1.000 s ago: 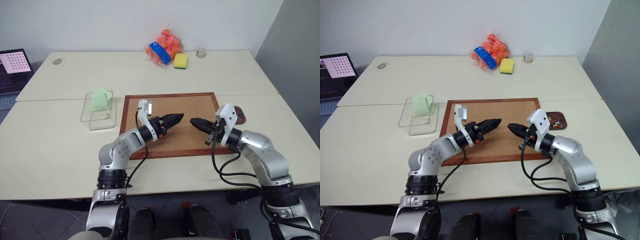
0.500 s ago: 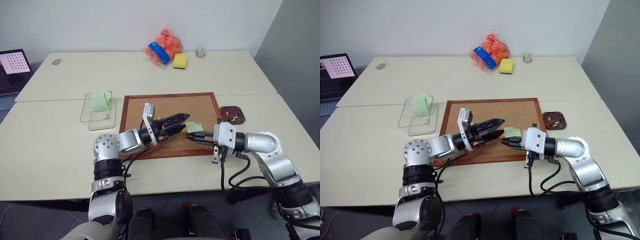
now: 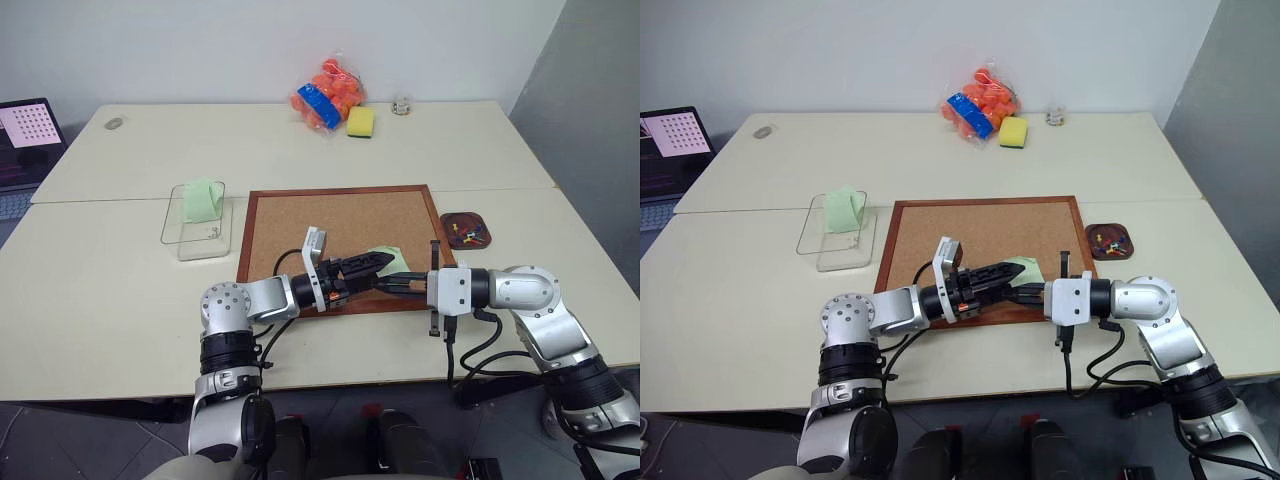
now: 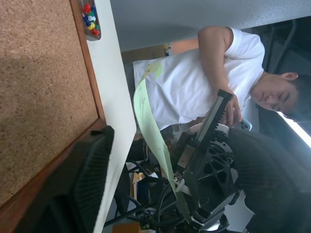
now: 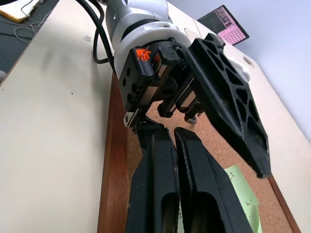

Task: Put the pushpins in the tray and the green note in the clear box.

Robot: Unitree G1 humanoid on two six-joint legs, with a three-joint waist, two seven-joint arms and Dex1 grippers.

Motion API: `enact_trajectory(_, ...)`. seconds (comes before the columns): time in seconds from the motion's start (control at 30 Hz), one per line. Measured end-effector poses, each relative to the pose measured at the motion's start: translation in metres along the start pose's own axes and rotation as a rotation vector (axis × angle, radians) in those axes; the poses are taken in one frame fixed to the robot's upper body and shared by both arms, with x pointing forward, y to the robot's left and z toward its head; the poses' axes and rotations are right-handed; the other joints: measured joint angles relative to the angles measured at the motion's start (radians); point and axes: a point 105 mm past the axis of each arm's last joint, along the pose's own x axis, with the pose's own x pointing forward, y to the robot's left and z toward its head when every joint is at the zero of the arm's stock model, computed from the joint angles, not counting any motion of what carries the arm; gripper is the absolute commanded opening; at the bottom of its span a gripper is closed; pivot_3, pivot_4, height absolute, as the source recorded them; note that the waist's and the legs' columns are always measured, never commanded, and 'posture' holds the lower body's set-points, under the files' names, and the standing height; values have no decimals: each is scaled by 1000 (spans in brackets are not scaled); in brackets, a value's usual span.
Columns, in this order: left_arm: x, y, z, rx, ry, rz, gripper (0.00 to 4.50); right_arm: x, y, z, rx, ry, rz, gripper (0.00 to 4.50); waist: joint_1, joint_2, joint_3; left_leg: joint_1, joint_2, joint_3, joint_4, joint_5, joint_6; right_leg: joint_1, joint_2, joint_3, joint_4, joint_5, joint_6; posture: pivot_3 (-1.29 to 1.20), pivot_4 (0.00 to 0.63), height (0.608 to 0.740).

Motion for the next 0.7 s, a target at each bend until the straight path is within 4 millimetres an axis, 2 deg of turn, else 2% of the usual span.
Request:
enact_trajectory(0.57,1,-2,2,15,-10,-11,36,4,-3,1,-31,-16,-6,0,0,0,0,0,0,0,0,0,0,0,0,0,0,1,-1,0,150,740)
enact_trajectory(0.7,2,-2,2,16,-10,-11,36,5,-5,2,-37,-20,-12,0,0,0,0,0,0,0,0,0,0,0,0,0,0,1,-1,0,150,740)
